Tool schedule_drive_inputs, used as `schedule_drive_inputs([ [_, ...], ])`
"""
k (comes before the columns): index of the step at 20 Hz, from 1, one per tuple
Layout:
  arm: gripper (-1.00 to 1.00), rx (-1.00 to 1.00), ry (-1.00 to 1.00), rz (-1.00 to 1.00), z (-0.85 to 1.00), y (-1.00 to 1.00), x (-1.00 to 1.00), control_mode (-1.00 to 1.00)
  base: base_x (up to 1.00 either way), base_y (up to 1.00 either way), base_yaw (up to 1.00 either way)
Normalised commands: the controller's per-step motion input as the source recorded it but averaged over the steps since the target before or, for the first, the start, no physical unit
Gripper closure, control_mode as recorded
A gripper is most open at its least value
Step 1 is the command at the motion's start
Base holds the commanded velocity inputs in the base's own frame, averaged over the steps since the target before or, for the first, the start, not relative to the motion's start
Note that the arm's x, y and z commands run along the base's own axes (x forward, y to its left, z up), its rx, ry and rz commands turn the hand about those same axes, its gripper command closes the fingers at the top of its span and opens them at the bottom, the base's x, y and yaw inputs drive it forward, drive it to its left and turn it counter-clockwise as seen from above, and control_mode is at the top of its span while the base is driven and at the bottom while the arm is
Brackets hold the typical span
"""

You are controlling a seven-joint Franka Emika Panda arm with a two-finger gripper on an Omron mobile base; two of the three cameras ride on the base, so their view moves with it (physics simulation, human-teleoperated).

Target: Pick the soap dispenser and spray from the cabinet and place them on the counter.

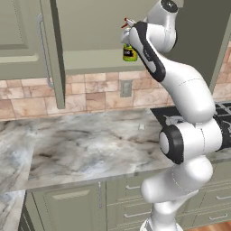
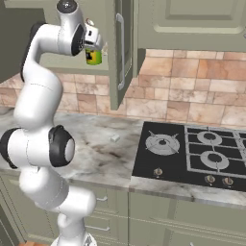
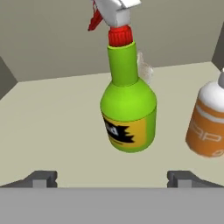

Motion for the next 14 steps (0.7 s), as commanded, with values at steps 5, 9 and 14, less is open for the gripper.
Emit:
schedule_drive_inputs([
  [5,-1.00,0.01,0.00,-0.01,0.14,-0.14,0.25,-1.00,0.00,0.00,0.00],
  [9,-1.00,0.00,0.00,0.00,0.01,-0.04,0.18,-1.00,0.00,0.00,0.00],
  [14,-1.00,-0.04,-0.03,0.00,-0.10,0.00,0.10,-1.00,0.00,0.00,0.00],
])
